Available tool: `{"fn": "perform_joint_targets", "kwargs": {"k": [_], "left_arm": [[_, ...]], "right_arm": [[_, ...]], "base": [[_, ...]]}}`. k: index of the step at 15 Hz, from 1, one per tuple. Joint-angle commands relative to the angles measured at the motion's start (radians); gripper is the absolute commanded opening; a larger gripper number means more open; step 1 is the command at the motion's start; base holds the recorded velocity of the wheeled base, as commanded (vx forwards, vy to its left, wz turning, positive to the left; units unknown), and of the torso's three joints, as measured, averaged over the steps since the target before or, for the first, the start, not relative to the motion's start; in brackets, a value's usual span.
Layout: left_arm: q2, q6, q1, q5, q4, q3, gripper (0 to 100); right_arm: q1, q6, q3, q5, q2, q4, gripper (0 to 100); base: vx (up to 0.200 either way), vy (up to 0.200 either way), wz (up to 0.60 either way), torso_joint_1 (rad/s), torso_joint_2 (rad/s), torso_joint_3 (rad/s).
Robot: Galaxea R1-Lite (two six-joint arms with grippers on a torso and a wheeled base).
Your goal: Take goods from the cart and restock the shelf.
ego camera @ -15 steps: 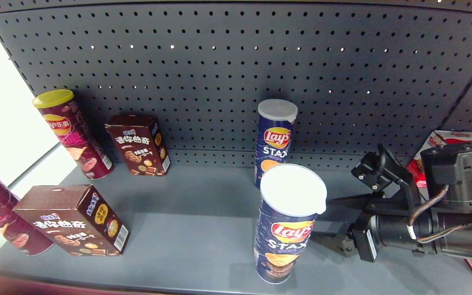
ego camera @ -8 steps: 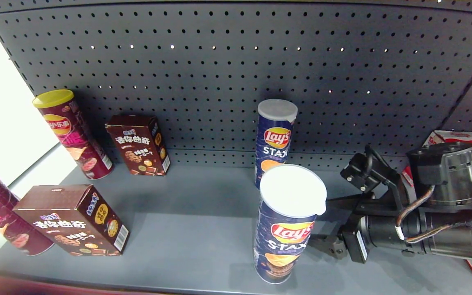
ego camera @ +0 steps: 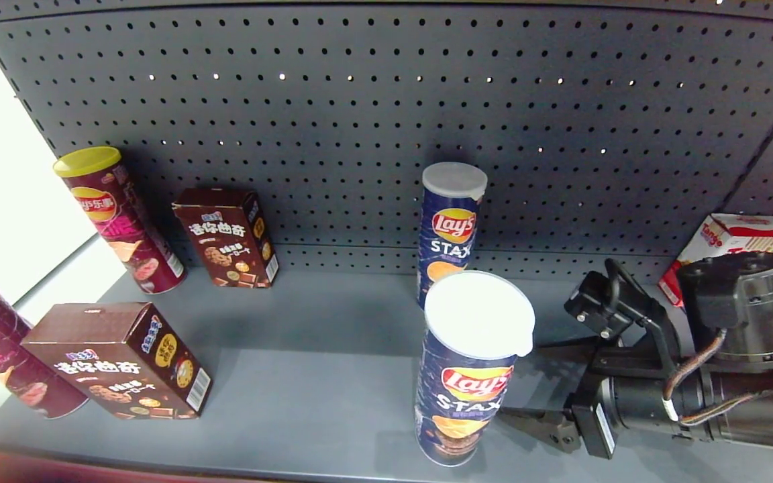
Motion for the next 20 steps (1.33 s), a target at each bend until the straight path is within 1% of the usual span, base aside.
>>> {"fn": "perform_joint_targets", "kwargs": {"k": [1,6,9,10,11,12,13,14,16,17,18,20], "left_arm": [[0.001,0.000,0.000,-0.001,0.000,0.000,100],[0.001,0.000,0.000,0.000,0.000,0.000,100],[0.001,-0.002,0.000,0.000,0.000,0.000,100],[0.001,-0.002,0.000,0.000,0.000,0.000,100],[0.001,0.000,0.000,0.000,0.000,0.000,100],[0.001,0.000,0.000,0.000,0.000,0.000,100],[0.001,0.000,0.000,0.000,0.000,0.000,100],[0.001,0.000,0.000,0.000,0.000,0.000,100],[0.001,0.001,0.000,-0.001,0.000,0.000,100],[0.001,0.001,0.000,-0.001,0.000,0.000,100],[0.001,0.000,0.000,0.000,0.000,0.000,100],[0.001,0.000,0.000,0.000,0.000,0.000,100]], "right_arm": [[-0.006,-0.001,0.018,0.001,-0.028,-0.001,100],[-0.041,0.001,0.016,-0.009,-0.057,-0.001,100],[-0.150,0.006,0.007,-0.010,-0.138,-0.001,100],[-0.202,0.007,0.010,-0.010,-0.176,-0.002,100],[-0.274,0.006,0.021,-0.010,-0.236,-0.004,100],[-0.380,0.009,0.047,-0.007,-0.324,-0.007,100],[-0.426,0.009,0.058,-0.004,-0.357,-0.006,100],[-0.549,0.007,0.090,-0.003,-0.463,-0.006,100],[-0.679,0.006,0.161,-0.003,-0.611,-0.007,100],[-0.708,0.004,0.188,-0.004,-0.657,-0.007,100],[-0.753,0.001,0.246,-0.009,-0.750,-0.006,100],[-0.807,0.001,0.328,-0.010,-0.897,0.002,100]], "base": [[0.000,0.000,0.00,0.000,0.00,0.000],[0.000,0.000,0.00,0.000,0.00,0.000],[0.000,0.000,0.00,0.000,0.00,0.000],[0.000,0.000,0.00,0.000,0.00,0.000],[0.000,0.000,0.00,0.000,0.00,0.000],[0.000,0.000,0.00,0.000,0.00,0.000],[0.000,0.000,0.00,0.000,0.00,0.000],[0.000,0.000,0.00,0.000,0.00,0.000],[0.000,0.000,0.00,0.000,0.00,0.000],[0.000,0.000,0.00,0.000,0.00,0.000],[0.000,0.000,0.00,0.000,0.00,0.000],[0.000,0.000,0.00,0.000,0.00,0.000]]}}
